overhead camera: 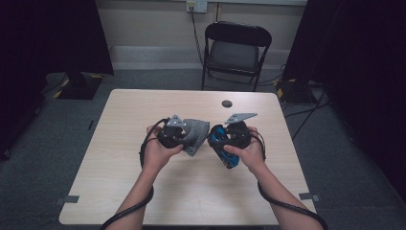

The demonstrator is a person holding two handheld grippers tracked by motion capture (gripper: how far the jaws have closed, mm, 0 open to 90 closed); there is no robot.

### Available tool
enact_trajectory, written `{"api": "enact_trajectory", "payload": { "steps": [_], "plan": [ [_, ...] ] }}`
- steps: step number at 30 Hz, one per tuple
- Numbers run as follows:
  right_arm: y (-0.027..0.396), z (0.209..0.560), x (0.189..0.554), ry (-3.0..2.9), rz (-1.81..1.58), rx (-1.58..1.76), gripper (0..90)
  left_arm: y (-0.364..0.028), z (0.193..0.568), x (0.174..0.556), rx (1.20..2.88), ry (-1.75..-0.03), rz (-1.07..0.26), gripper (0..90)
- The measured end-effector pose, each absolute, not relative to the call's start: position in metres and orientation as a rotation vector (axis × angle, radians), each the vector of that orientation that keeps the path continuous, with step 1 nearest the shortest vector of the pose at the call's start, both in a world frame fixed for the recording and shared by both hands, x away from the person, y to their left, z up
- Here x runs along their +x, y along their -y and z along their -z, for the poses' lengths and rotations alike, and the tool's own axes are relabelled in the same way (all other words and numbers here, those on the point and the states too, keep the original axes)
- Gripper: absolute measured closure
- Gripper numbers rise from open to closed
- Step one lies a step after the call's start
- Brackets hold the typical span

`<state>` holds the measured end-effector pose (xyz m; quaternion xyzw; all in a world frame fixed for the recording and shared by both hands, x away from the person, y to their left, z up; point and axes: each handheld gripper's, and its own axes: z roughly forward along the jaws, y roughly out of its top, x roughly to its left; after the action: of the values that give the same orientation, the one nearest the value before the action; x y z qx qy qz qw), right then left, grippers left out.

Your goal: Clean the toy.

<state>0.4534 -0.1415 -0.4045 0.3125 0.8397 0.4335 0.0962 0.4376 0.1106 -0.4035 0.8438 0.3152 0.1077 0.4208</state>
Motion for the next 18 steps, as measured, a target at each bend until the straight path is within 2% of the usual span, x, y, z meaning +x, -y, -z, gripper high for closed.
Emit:
{"api": "enact_trajectory", "payload": {
  "steps": [18],
  "plan": [
    [0.132,0.4121,0.4533,-2.504,-1.247,0.924,25.8,-0.0989,0.4069,0.4336,2.103,-0.76,-0.219,69.6]
  ]
}}
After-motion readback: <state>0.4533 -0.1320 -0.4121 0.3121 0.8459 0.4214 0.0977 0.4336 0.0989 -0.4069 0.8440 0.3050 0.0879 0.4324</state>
